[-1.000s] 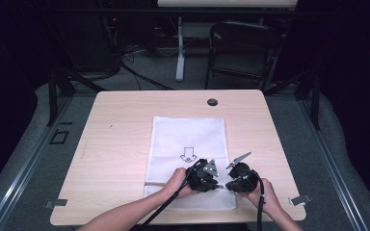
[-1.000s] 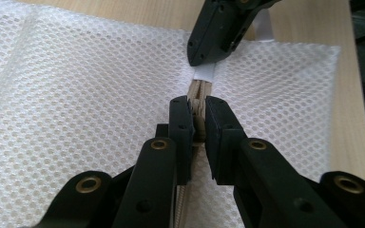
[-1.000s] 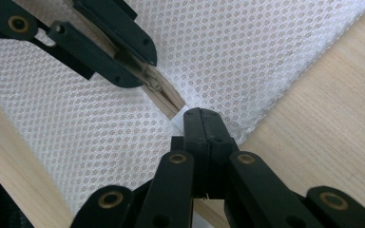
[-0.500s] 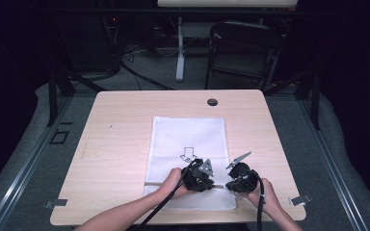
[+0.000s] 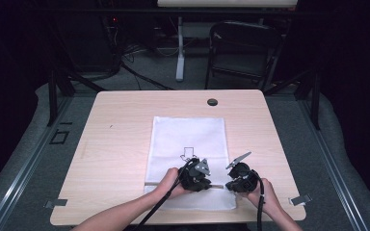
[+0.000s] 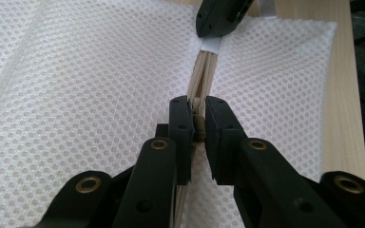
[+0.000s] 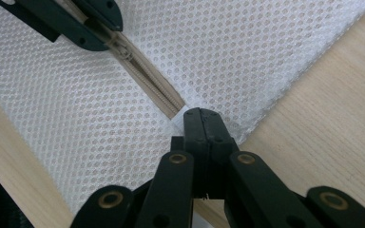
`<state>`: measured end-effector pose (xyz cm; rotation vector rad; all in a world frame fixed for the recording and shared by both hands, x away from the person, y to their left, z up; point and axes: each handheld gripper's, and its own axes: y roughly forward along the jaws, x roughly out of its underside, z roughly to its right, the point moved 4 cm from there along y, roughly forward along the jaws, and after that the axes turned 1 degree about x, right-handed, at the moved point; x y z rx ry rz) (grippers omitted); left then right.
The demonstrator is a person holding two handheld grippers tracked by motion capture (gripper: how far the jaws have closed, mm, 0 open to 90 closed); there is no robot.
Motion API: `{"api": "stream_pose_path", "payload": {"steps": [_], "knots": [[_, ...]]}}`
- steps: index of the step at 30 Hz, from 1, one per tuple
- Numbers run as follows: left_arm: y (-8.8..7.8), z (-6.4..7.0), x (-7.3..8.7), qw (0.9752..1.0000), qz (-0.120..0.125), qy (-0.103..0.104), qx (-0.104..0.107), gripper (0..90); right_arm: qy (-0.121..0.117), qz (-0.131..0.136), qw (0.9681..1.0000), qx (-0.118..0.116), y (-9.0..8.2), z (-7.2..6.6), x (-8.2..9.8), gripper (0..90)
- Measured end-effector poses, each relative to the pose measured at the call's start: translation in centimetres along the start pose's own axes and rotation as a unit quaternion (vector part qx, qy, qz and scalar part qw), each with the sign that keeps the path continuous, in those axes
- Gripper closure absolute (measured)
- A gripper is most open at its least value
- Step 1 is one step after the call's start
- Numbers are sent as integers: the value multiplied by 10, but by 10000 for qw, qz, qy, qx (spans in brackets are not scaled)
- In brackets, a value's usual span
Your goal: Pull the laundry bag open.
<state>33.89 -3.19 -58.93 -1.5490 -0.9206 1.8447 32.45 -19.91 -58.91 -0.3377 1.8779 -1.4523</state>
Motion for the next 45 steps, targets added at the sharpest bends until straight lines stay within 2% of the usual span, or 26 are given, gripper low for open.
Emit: {"api": "stream_pose_path", "payload": {"steps": [10,13,14,15,16,17,20,28,32,37,42,43,44,45], "knots": [[-3,-1,4,10000,-3,-84,18,816,-39,-11,10000,23,0,0,0,900],[-2,0,4,9999,-1,-127,0,816,23,29,10000,-28,1,-2,-1,900],[-2,0,3,9999,12,-140,14,816,-103,-95,9999,16,0,0,-1,900],[-2,1,3,9999,-7,-144,36,816,-115,-106,9999,30,0,0,-1,900],[-3,1,3,9999,-75,-118,-28,816,-5,-4,10000,7,1,-1,-1,900],[-1,1,3,9999,20,-144,56,816,-51,-38,10000,-2,0,0,-1,900],[-1,2,3,9998,32,-186,103,816,-80,-109,9999,41,-1,1,0,900],[-2,3,3,9999,-17,-125,36,817,-64,-98,9999,5,-1,2,0,900],[-6,0,7,9998,-13,-199,46,817,-49,-94,9999,14,-1,3,0,900],[-7,0,9,9999,-81,-141,12,816,-53,-62,10000,-37,0,2,0,900],[-11,-1,11,9998,-30,-185,50,816,-43,-50,10000,-36,0,2,0,900],[-13,-1,11,9998,-146,-166,-27,816,-44,-50,10000,-34,0,2,0,900],[-12,-1,12,9999,-26,-161,37,816,-38,-56,10000,-33,0,2,0,900],[-13,-1,12,9998,-34,-184,62,816,-34,-54,10000,-39,0,2,0,900]]}}
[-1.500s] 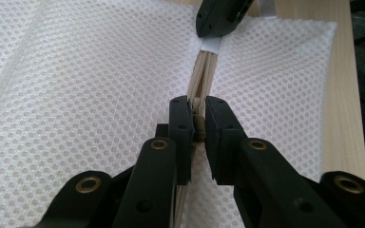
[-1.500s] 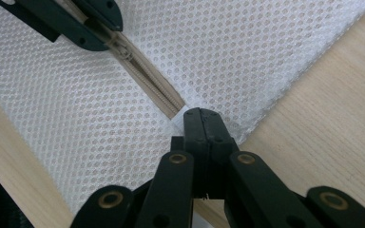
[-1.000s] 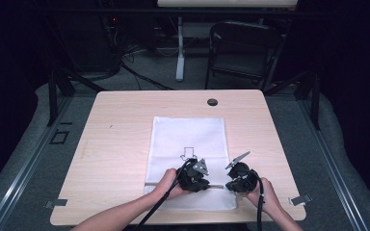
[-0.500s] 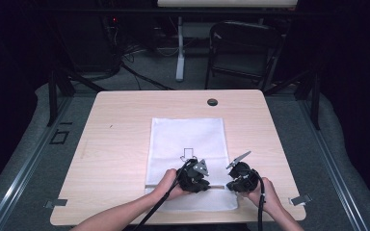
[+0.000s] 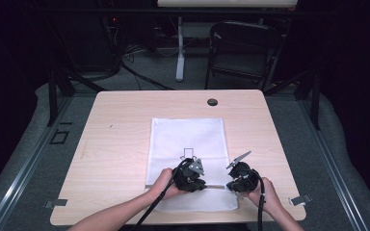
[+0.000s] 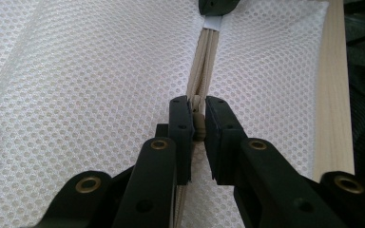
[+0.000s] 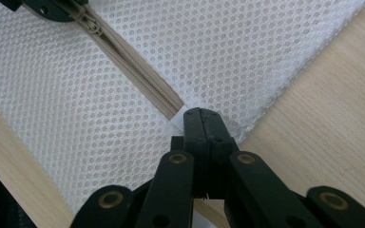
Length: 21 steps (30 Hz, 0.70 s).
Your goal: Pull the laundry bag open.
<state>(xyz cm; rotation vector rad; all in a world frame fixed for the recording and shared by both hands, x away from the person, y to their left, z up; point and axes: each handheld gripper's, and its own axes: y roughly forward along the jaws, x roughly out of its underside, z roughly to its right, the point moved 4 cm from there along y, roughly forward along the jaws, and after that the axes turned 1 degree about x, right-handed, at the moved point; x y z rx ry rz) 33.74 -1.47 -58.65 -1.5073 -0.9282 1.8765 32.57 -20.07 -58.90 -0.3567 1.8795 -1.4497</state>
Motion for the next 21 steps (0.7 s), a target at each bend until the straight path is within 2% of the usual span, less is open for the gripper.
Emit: {"api": "stream_pose_path", "payload": {"steps": [1,8,10,21], "knots": [[-1,0,1,10000,1,13,-20,816,-8,-44,10000,59,0,0,0,900],[-7,-1,5,10000,19,-35,-46,816,-14,-37,10000,63,0,0,0,900],[-10,-2,6,10000,39,-34,-63,816,-20,1,10000,-1,0,0,0,900],[-19,-4,13,9999,68,-93,-4,815,11,-68,10000,58,-1,0,0,900]]}}
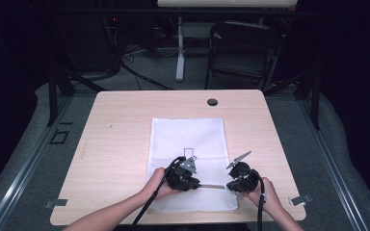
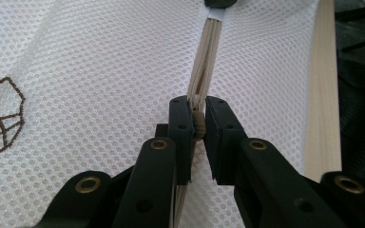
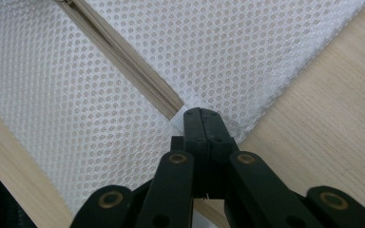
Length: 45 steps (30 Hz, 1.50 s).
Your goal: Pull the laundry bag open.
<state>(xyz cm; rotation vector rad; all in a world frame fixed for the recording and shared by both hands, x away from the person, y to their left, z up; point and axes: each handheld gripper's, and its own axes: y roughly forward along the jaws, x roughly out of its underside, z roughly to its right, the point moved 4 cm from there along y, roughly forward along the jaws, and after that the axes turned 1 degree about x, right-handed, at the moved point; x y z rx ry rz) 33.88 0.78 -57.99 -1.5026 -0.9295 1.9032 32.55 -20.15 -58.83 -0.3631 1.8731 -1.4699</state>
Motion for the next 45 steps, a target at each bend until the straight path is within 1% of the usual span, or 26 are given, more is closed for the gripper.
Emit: {"api": "stream_pose_path", "payload": {"steps": [2,3,4,5,7,9,11,12,13,17,18,19,20,21,24,26,31,33,34,35,37,39,40,42,44,45], "knots": [[-1,0,1,10000,28,-13,3,814,15,7,10000,-25,0,0,0,900],[-2,0,2,10000,51,17,-13,814,15,6,10000,-26,0,0,0,900],[-2,1,2,10000,44,-11,-7,814,14,5,10000,-24,0,0,0,900],[-3,1,2,10000,32,29,-22,814,14,5,10000,-24,0,0,0,900],[-5,0,4,10000,13,8,-29,814,16,7,10000,-25,0,0,0,900],[-7,0,6,10000,43,7,-25,814,16,6,10000,-24,0,0,0,900],[-9,-1,8,9999,-39,-24,-91,814,15,0,10000,-26,0,0,0,900],[-9,-1,9,10000,25,-24,-37,814,21,1,10000,-28,0,0,0,900],[-10,0,10,10000,59,-28,-51,814,16,-1,10000,-23,0,0,0,900],[-14,0,12,10000,69,-29,-58,814,24,11,10000,-34,0,-1,0,900],[-15,0,13,10000,48,-20,-71,813,6,-9,10000,2,0,0,0,900],[-16,0,13,9999,93,-38,-38,814,5,-7,10000,2,0,0,0,900],[-17,-1,15,9999,80,-33,-78,813,17,2,10000,-17,0,0,0,900],[-18,-1,16,9999,92,-60,-48,813,16,0,10000,-18,0,0,0,900],[-20,-1,20,10000,53,-66,-47,813,17,4,10000,-25,0,0,0,900],[-21,-1,21,9999,95,-82,-46,813,22,0,10000,-27,0,0,0,900],[-24,-2,23,9999,90,-68,-61,812,29,8,10000,-31,0,0,0,900],[-26,-2,24,9999,65,-64,-101,813,20,2,10000,-18,0,0,0,900],[-26,-1,25,10000,64,-49,-56,812,22,5,10000,-20,0,0,0,900],[-26,-2,26,9999,75,-69,-84,812,30,53,10000,-31,1,0,0,900],[-28,-2,27,9999,37,-67,-73,813,21,30,10000,-38,0,0,0,900],[-28,-2,29,9999,60,-85,-91,812,20,28,10000,-35,0,0,0,900],[-29,-2,30,9999,-5,-74,-84,812,22,29,10000,-36,0,0,0,900],[-30,-3,32,9999,48,-118,-59,812,20,73,9999,-76,1,0,0,900],[-31,-3,33,9999,34,-110,-87,812,17,68,9999,-77,1,0,0,900],[-32,-3,34,9999,-29,-94,-83,812,34,47,10000,-64,0,0,0,900]]}}
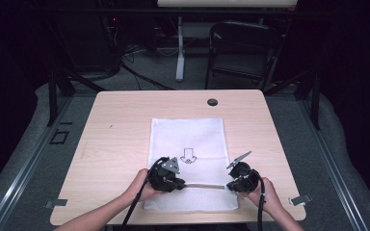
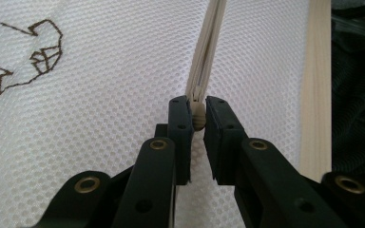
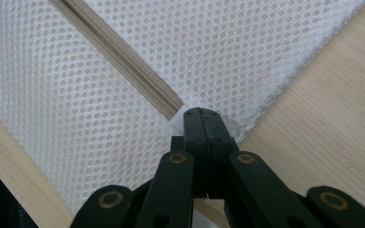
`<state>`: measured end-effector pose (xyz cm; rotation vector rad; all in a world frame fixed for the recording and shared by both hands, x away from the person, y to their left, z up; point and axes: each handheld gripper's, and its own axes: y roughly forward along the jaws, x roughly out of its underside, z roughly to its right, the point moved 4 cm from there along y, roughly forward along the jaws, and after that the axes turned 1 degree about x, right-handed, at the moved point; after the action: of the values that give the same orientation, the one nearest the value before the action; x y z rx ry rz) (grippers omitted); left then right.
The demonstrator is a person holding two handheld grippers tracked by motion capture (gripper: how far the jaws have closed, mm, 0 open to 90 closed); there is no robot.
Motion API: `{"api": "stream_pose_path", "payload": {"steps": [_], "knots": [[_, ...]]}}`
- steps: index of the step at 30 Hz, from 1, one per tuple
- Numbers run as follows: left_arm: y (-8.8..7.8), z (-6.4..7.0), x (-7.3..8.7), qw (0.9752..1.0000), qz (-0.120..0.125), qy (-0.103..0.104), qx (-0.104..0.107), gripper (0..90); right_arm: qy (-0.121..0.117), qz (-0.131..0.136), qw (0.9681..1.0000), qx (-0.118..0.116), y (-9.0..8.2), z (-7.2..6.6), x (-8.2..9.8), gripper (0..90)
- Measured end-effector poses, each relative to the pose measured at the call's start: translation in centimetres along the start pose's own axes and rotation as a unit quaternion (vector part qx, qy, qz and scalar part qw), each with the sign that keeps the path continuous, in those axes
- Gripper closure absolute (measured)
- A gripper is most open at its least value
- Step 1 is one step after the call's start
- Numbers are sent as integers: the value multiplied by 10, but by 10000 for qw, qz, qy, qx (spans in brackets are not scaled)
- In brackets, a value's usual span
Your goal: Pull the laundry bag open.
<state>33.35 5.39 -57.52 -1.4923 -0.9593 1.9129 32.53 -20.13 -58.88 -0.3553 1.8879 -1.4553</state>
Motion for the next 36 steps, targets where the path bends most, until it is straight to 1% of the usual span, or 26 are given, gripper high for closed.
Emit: {"api": "stream_pose_path", "payload": {"steps": [1,2,3,4,5,6,7,8,10,11,13,14,15,17,19,20,21,23,25,28,29,30,31,32,36], "knots": [[0,0,0,10000,49,-28,14,812,-19,-11,10000,21,0,0,0,900],[-1,0,1,10000,47,3,-20,812,3,2,10000,0,0,0,0,900],[-2,0,2,10000,33,-13,-4,812,-17,-16,10000,25,0,0,0,900],[-3,-1,3,10000,47,-19,-36,812,-2,-1,10000,3,0,0,0,900],[-5,-2,4,10000,6,-30,-42,812,3,-3,10000,9,0,0,0,900],[-5,-2,5,10000,49,-43,-44,812,-19,20,10000,-10,0,0,0,900],[-6,-2,7,10000,42,-72,-51,812,-18,11,10000,5,0,0,0,900],[-7,-2,8,10000,14,-54,-83,812,-5,-17,10000,42,0,0,0,900],[-7,-2,10,9999,56,-84,-52,812,-4,-23,10000,38,0,1,0,900],[-8,-2,11,9999,24,-71,-80,812,-16,-28,10000,42,0,1,0,900],[-9,-2,12,9999,61,-68,-51,812,-14,-27,10000,42,0,1,0,900],[-10,-2,13,10000,15,-68,-60,812,-26,-37,10000,37,0,1,0,900],[-11,-3,14,9999,19,-67,-95,812,-25,-40,10000,35,0,1,1,900],[-12,-4,16,9999,28,-106,-65,812,-22,-45,10000,29,-1,1,1,900],[-14,-4,19,9999,0,-71,-106,812,-15,-35,10000,39,0,1,1,900],[-14,-4,20,9999,40,-114,-102,812,-19,-35,10000,40,0,1,1,900],[-15,-4,21,9999,17,-119,-88,811,-13,-37,10000,39,-1,1,1,900],[-17,-5,23,9999,4,-90,-115,812,-11,-42,10000,33,-1,1,1,900],[-17,-5,24,9999,22,-99,-86,812,-10,-44,10000,39,-1,1,1,900],[-18,-5,26,9999,-47,-68,-124,812,8,-16,10000,43,0,0,0,900],[-18,-5,26,9999,8,-68,-100,812,-11,-40,10000,44,0,1,1,900],[-19,-5,27,9999,-10,-61,-103,812,-14,-37,10000,39,0,1,1,900],[-19,-5,27,9999,-31,-83,-135,812,-18,-40,10000,40,-1,1,1,900],[-20,-6,28,9999,-8,-62,-116,812,-11,-44,10000,36,-1,1,1,900],[-21,-6,32,9999,-41,-94,-128,812,-13,-43,10000,33,-1,1,1,900]]}}
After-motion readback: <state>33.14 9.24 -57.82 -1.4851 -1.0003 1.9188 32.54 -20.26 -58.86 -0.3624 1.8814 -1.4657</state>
